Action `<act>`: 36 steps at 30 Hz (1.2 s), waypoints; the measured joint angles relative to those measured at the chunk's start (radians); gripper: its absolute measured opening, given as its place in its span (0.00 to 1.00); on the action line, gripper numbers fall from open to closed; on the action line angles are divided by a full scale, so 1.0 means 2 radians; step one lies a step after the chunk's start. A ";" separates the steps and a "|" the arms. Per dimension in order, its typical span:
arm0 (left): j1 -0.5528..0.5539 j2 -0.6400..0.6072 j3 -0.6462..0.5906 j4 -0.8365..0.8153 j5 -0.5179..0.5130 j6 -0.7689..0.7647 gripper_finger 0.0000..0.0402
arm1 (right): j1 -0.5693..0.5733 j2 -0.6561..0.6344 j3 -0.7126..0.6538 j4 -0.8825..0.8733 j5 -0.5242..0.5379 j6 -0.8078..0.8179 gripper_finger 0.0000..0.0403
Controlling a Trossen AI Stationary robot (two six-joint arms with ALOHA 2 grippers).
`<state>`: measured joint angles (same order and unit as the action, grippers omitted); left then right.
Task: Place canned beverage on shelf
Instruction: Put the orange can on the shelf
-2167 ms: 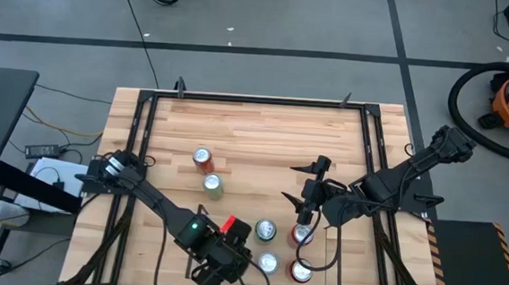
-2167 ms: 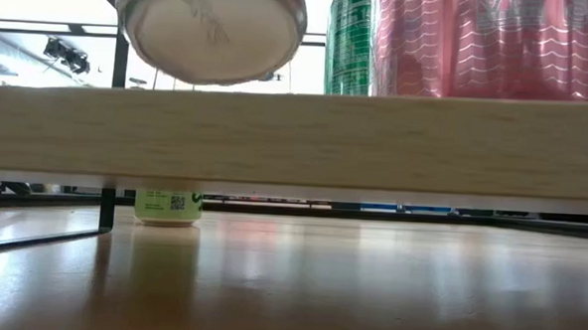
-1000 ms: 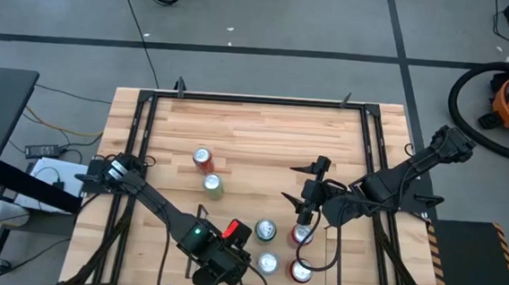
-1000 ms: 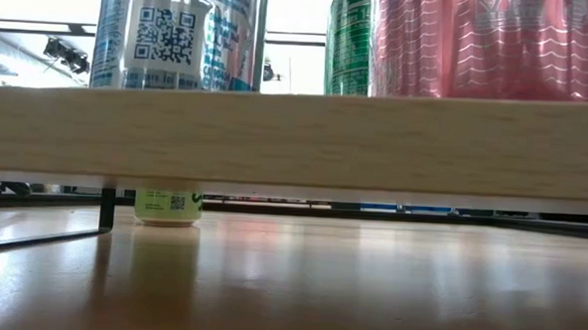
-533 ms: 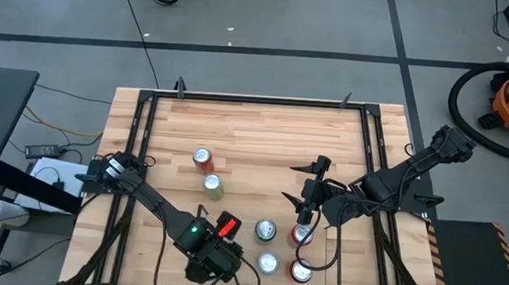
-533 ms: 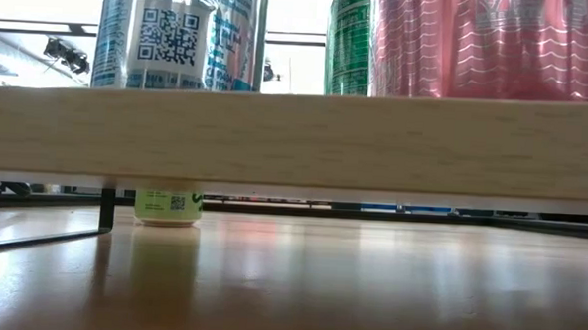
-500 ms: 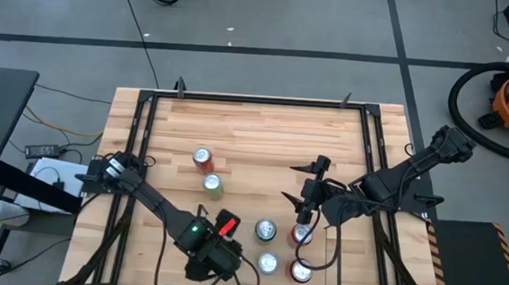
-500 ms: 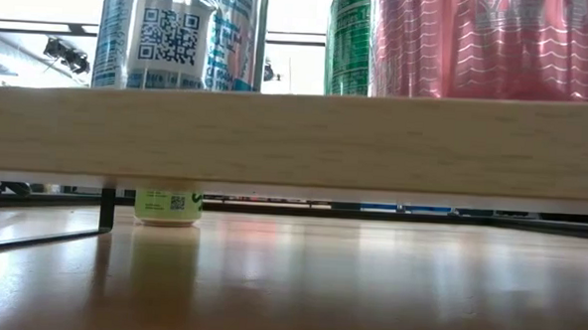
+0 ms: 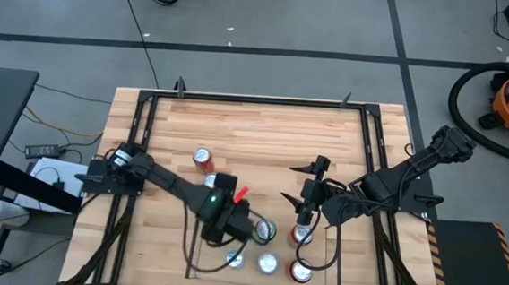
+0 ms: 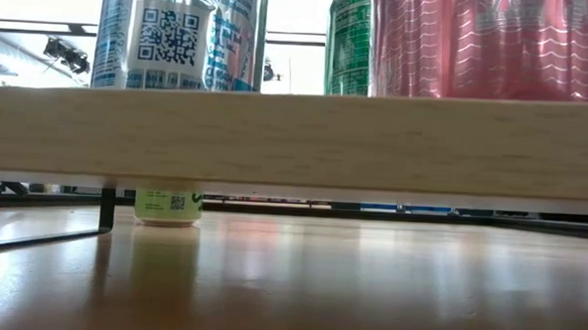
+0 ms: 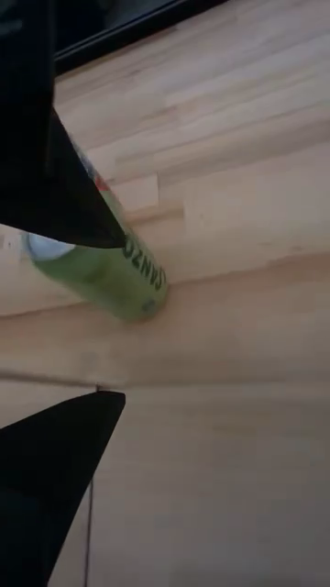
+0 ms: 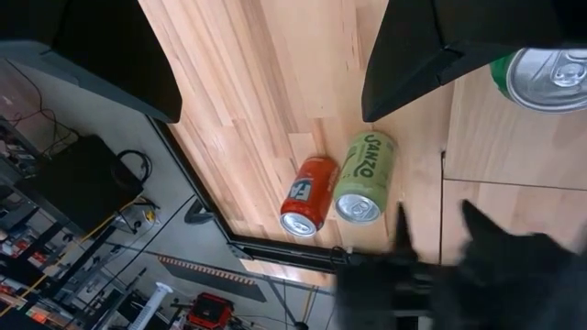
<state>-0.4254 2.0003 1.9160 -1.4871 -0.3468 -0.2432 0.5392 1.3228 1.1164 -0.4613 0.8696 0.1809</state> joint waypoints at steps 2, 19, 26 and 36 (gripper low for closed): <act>0.012 0.000 0.000 0.001 0.000 0.008 0.68 | 0.000 0.000 0.000 -0.002 0.000 0.001 0.87; 0.056 -0.108 -0.006 0.021 -0.010 0.061 0.50 | 0.002 0.000 0.000 -0.001 -0.005 0.005 0.87; 0.074 -0.211 -0.136 0.043 -0.012 0.056 0.48 | 0.002 0.000 0.000 -0.002 -0.005 0.005 0.87; 0.149 -0.365 -0.348 0.187 -0.014 0.063 0.48 | 0.000 0.000 0.000 0.002 -0.005 0.003 0.87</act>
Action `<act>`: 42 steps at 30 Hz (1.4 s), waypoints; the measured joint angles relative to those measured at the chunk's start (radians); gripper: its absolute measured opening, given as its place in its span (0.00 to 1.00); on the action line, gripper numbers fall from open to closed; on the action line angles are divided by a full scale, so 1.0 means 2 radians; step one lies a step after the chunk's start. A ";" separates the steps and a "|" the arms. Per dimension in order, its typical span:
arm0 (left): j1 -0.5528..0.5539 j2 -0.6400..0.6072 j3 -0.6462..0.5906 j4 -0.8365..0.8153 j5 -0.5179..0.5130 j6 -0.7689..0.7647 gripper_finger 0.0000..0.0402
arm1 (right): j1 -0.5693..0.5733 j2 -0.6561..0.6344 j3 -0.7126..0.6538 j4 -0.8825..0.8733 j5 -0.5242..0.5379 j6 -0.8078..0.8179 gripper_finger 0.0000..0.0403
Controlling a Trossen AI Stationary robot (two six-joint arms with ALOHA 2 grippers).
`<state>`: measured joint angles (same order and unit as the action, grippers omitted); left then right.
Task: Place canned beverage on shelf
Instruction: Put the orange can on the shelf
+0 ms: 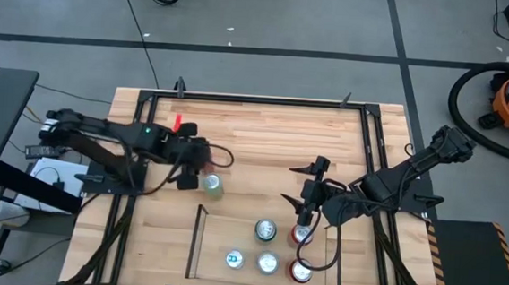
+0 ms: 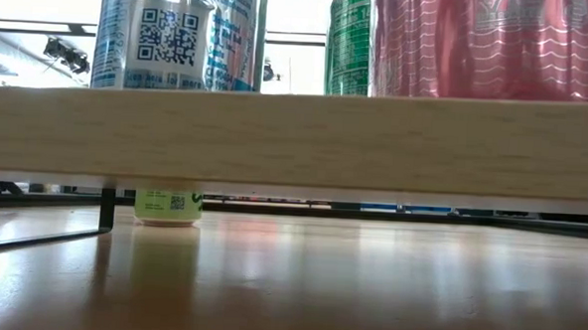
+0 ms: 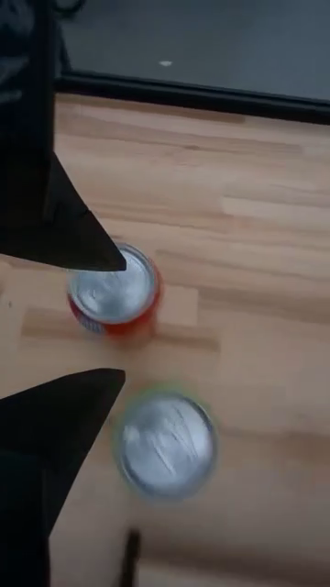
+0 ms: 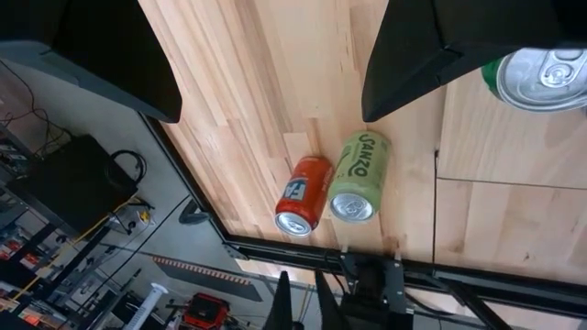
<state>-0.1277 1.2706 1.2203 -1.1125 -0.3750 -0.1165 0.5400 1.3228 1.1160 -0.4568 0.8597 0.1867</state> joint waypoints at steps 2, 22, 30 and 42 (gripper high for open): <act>0.014 -0.005 -0.016 0.002 0.000 0.009 0.49 | 0.000 0.000 0.000 -0.001 0.000 0.000 0.87; 0.181 -0.005 -0.099 0.082 0.132 0.126 0.92 | -0.001 0.000 0.000 0.000 0.001 0.009 0.87; 0.198 -0.004 -0.099 0.100 0.196 0.129 0.99 | -0.010 0.000 0.000 -0.006 0.001 0.024 0.87; 0.172 0.029 -0.099 0.096 0.175 0.156 1.00 | -0.037 0.000 -0.024 0.010 -0.022 0.025 0.87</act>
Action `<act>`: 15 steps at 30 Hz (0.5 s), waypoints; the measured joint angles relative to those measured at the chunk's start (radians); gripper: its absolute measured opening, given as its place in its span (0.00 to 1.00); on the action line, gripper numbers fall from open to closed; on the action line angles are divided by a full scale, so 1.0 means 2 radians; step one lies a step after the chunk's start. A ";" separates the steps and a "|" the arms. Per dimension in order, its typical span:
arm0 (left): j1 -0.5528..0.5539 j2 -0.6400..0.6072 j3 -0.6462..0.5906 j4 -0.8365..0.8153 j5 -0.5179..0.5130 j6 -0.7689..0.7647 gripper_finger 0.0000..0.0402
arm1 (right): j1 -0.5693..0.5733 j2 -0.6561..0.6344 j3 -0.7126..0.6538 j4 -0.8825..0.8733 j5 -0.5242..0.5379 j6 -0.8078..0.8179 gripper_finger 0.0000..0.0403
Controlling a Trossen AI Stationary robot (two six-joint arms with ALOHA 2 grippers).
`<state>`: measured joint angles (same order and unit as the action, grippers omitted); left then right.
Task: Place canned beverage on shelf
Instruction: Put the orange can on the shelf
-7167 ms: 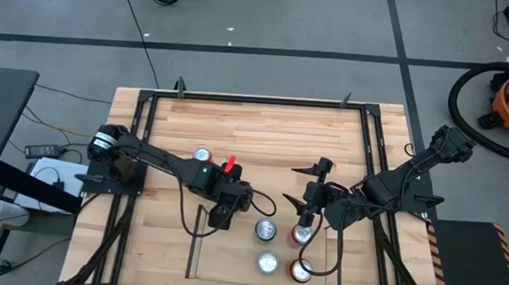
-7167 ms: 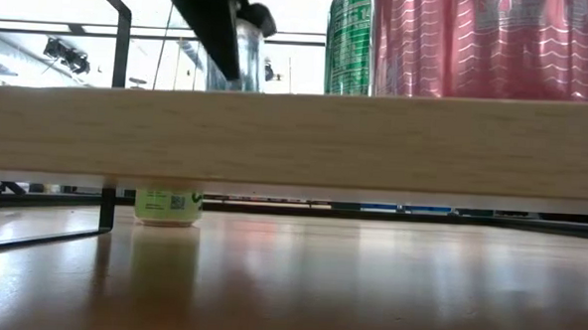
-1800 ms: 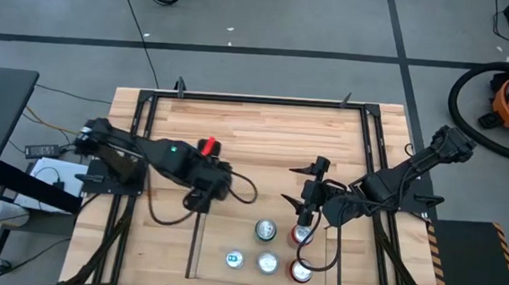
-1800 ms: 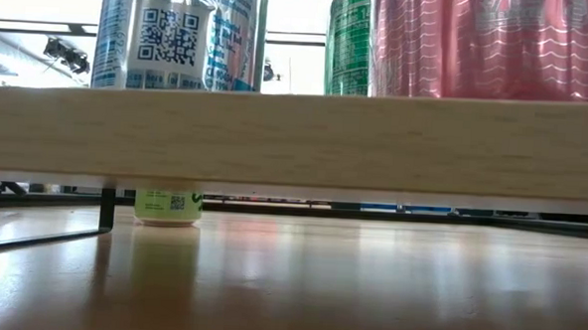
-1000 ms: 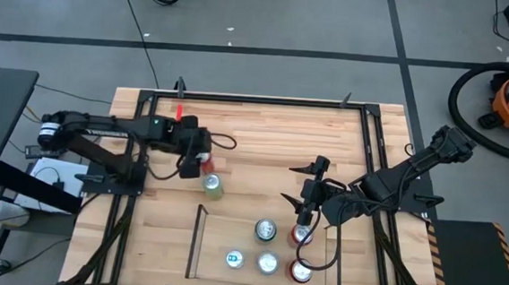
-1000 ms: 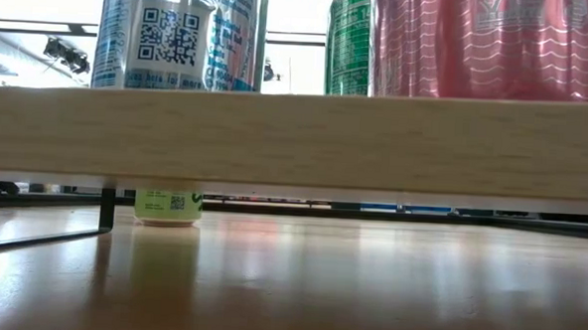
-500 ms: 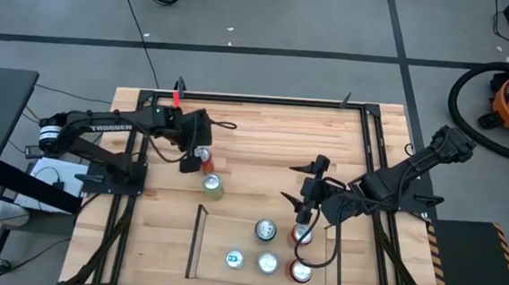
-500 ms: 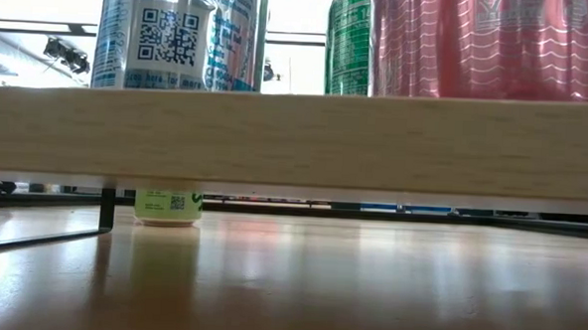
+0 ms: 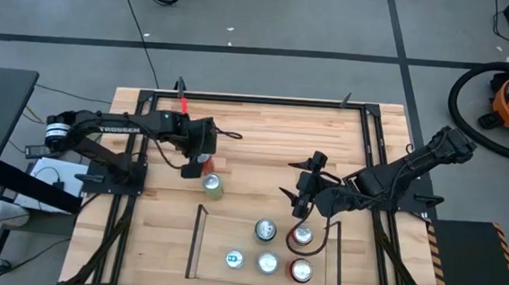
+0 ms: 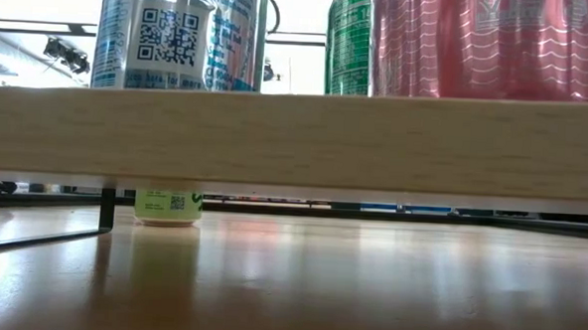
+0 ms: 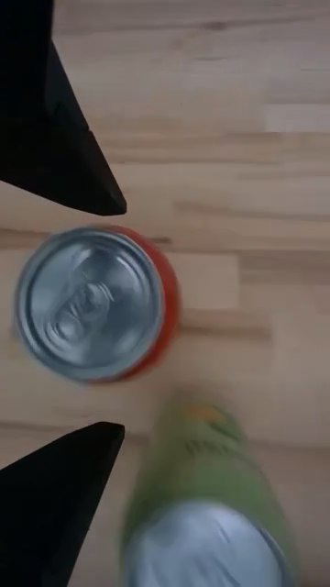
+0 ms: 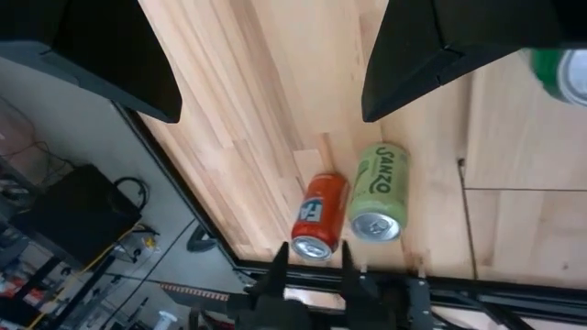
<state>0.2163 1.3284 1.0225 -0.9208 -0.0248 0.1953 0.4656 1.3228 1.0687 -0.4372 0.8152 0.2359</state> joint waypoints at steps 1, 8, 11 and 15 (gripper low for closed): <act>-0.001 0.006 0.000 -0.003 -0.005 0.004 1.00 | -0.001 0.000 0.000 0.001 -0.005 0.000 0.87; -0.002 0.034 0.000 -0.004 -0.012 0.021 1.00 | -0.002 0.000 0.000 0.005 -0.011 -0.002 0.87; 0.000 0.041 0.000 0.005 -0.013 0.021 1.00 | -0.002 0.000 0.000 0.005 -0.012 -0.002 0.87; 0.000 0.053 0.000 0.005 -0.013 0.021 1.00 | -0.002 0.000 0.000 0.009 -0.012 -0.002 0.87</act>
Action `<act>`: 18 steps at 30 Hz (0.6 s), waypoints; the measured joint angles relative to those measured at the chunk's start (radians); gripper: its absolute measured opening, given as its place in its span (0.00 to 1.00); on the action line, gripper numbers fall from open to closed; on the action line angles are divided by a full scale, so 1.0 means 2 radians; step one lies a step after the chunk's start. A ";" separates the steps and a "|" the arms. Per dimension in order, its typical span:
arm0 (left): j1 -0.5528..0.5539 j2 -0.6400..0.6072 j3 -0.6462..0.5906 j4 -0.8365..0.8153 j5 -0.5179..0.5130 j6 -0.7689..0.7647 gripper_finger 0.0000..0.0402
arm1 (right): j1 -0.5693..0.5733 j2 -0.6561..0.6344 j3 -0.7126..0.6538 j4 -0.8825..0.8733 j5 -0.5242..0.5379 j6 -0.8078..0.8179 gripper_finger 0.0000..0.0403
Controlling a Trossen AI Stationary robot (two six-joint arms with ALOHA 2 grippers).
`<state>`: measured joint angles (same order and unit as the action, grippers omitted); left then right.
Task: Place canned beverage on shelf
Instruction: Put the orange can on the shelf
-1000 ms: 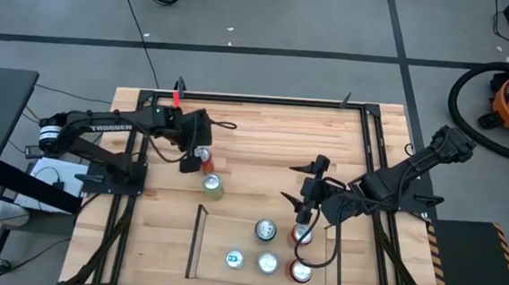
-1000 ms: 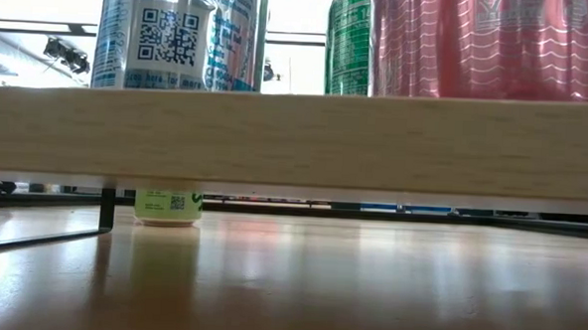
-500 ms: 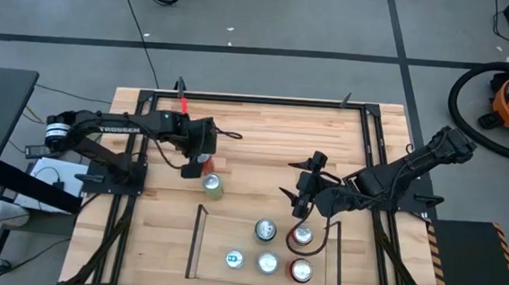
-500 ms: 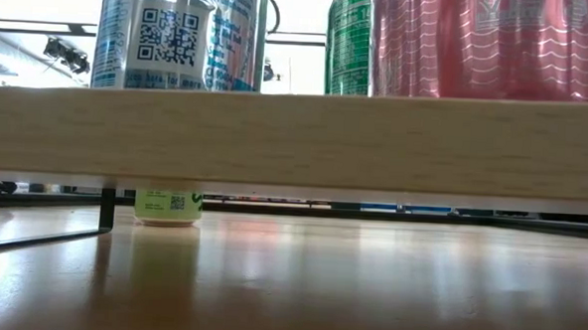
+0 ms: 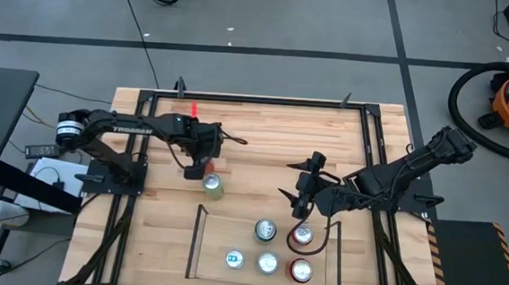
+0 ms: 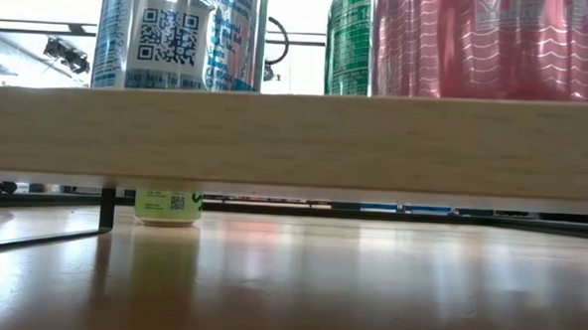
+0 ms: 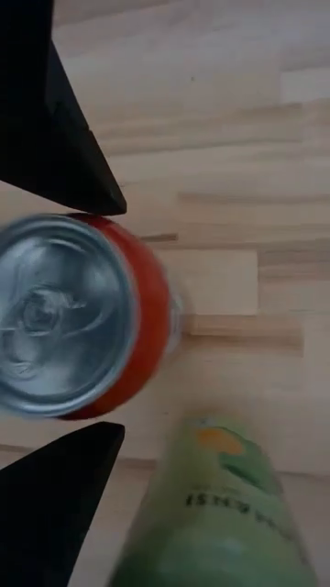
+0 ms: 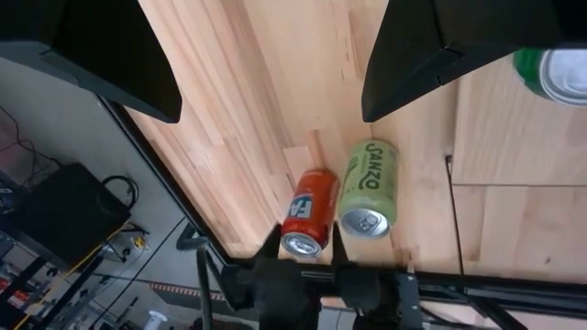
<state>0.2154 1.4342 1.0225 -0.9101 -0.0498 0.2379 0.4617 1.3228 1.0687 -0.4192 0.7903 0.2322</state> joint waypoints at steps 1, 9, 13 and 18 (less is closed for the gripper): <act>0.000 0.004 -0.001 0.002 0.000 0.000 1.00 | 0.000 0.000 0.000 0.000 0.000 -0.001 0.87; 0.001 0.019 -0.059 0.049 0.000 0.007 1.00 | 0.002 0.000 0.000 -0.001 -0.001 -0.003 0.87; 0.001 0.017 -0.072 0.066 0.001 0.004 0.95 | 0.002 0.000 0.000 0.001 -0.001 -0.003 0.87; -0.001 0.018 -0.066 0.066 0.000 0.002 0.84 | 0.002 0.000 0.000 0.004 -0.001 -0.007 0.87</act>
<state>0.2124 1.4712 0.8910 -0.7772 -0.0505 0.2413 0.4660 1.3228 1.0683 -0.4115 0.7884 0.2177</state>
